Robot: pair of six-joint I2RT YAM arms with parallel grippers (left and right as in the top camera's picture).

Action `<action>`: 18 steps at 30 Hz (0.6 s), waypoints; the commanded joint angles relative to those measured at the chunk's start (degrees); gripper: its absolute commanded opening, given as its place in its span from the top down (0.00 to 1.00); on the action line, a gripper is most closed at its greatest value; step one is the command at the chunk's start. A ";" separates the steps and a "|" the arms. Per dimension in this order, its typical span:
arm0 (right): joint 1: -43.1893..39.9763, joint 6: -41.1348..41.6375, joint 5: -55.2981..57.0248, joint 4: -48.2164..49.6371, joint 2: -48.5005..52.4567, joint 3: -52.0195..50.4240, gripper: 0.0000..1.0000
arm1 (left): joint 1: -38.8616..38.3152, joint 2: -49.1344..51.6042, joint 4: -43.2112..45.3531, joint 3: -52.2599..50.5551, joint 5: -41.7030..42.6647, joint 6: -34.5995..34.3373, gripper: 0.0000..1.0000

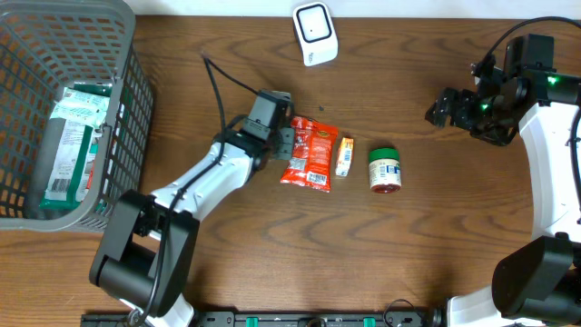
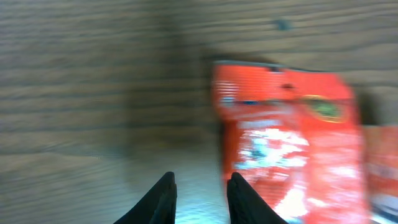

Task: Scan the item barcode

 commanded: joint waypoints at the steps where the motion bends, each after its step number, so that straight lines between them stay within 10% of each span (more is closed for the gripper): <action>1: -0.66 -0.17 -0.46 -0.09 -0.59 -0.07 0.01 | 0.48 2.97 -0.70 0.85 -1.55 -0.70 0.71; 18: -0.66 -0.17 -0.46 -0.09 -0.59 -0.07 0.01 | -0.46 5.18 -4.76 0.81 10.45 -3.10 0.71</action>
